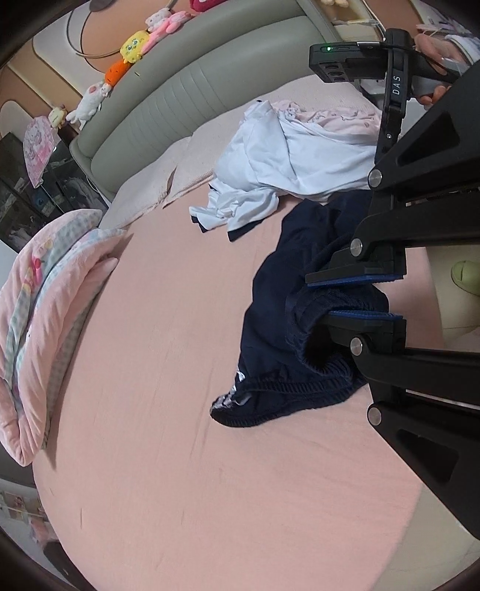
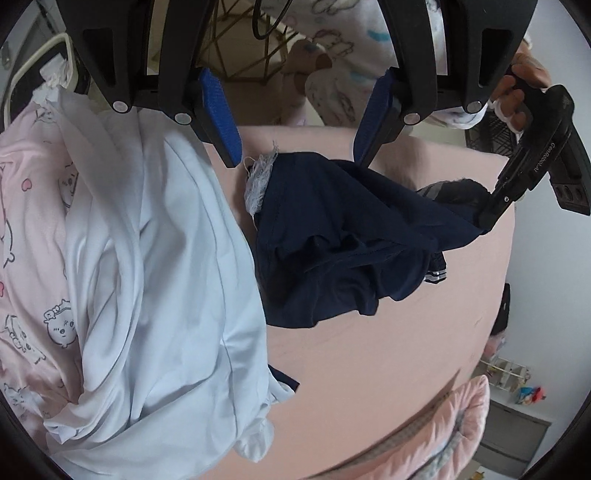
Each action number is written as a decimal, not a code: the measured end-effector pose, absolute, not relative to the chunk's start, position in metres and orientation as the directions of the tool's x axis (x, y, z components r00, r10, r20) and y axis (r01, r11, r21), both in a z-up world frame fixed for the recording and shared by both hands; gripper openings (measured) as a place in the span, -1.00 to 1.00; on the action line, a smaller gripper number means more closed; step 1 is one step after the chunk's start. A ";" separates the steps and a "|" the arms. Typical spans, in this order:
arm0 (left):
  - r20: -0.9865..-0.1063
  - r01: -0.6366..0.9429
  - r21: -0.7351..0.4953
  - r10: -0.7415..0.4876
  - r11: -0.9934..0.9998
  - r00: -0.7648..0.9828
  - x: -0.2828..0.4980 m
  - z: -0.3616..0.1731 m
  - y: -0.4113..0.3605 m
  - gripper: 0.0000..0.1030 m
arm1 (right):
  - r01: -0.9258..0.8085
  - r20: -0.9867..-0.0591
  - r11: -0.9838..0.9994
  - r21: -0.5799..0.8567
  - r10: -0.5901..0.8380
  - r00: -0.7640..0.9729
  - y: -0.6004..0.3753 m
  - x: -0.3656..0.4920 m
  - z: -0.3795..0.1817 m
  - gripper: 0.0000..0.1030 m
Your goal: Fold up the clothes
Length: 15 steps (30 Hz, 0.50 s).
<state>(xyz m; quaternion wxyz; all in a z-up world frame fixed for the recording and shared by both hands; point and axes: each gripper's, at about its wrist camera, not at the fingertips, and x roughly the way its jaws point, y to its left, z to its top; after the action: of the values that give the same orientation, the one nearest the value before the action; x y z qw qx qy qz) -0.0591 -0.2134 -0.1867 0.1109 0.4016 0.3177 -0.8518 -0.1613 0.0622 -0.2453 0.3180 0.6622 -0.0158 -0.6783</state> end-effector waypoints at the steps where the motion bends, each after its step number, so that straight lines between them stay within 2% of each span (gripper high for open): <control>1: -0.758 0.447 -0.447 0.064 -0.775 -0.649 -0.058 -0.187 -0.213 -0.81 | 0.417 -0.889 -0.796 0.439 -0.452 0.073 0.061 -0.160 -0.247 0.22; 5: -0.761 0.448 -0.442 0.060 -0.777 -0.646 -0.053 -0.186 -0.211 -0.81 | 0.440 -0.891 -0.790 0.427 -0.452 0.054 0.059 -0.154 -0.253 0.21; 12: -0.783 0.461 -0.412 0.046 -0.786 -0.620 -0.043 -0.188 -0.207 -0.81 | 0.582 -0.893 -0.754 0.303 -0.439 -0.103 0.048 -0.133 -0.250 0.21; 15: -0.797 0.477 -0.404 0.044 -0.780 -0.603 -0.040 -0.191 -0.207 -0.81 | 0.580 -0.895 -0.760 0.293 -0.432 -0.114 0.046 -0.131 -0.258 0.21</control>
<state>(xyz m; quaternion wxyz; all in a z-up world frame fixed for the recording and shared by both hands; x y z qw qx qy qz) -0.0401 -0.2068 -0.1914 0.1289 0.4268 0.3053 -0.8414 -0.1313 0.0464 -0.2584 0.3402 0.5721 0.0646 -0.7435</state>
